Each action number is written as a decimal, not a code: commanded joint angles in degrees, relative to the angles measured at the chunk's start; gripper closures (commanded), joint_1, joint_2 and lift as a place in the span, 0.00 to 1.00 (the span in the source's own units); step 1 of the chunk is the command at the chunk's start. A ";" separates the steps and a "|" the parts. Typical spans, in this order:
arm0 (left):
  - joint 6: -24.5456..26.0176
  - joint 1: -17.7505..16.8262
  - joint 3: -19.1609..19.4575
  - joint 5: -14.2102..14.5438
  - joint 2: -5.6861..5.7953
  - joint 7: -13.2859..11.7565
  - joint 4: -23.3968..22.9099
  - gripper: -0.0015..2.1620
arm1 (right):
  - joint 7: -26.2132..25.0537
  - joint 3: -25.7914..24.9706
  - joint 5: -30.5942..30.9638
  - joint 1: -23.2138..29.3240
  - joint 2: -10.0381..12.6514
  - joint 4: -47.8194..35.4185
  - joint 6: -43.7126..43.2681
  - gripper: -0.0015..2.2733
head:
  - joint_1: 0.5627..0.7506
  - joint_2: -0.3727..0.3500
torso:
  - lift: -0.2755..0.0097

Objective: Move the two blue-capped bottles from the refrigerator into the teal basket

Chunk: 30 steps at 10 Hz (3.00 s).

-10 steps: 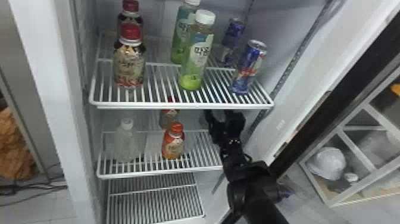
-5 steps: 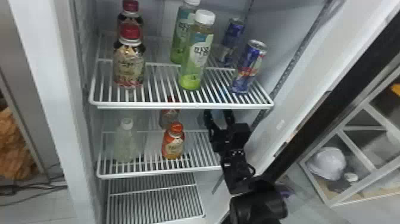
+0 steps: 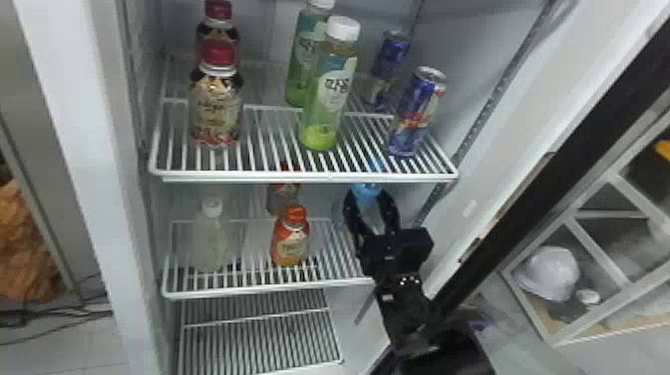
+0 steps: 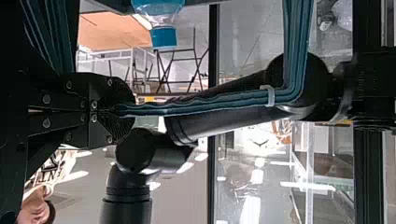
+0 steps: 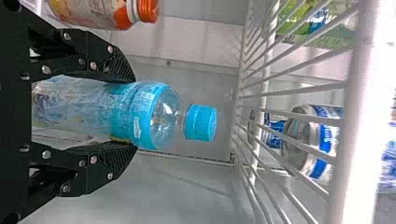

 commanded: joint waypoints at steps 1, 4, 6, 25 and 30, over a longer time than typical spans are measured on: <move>0.00 0.14 0.00 0.00 0.00 -0.07 0.00 0.55 | 0.29 -0.53 -0.77 4.10 -0.26 -5.16 1.19 0.30 | 0.70 0.03 | 0.49; 0.00 0.14 0.09 0.00 0.00 -0.16 0.00 0.55 | 0.99 -1.33 -1.56 11.13 -0.96 -13.74 3.44 0.30 | 0.70 0.03 | 0.49; 0.00 0.14 0.18 0.00 0.00 -0.16 0.00 0.55 | 1.52 -1.50 -1.82 14.79 -1.40 -17.81 4.57 0.30 | 0.70 0.03 | 0.49; -0.42 0.84 2.02 -1.05 -0.79 -0.51 -0.14 0.55 | 8.55 -11.52 -6.57 58.95 0.27 -69.70 27.49 0.30 | 0.70 0.03 | 0.49; -1.41 0.84 2.64 -1.85 -0.97 -1.21 -0.14 0.55 | 11.19 -13.98 -8.68 64.43 -0.52 -75.75 35.64 0.30 | 0.70 0.03 | 0.49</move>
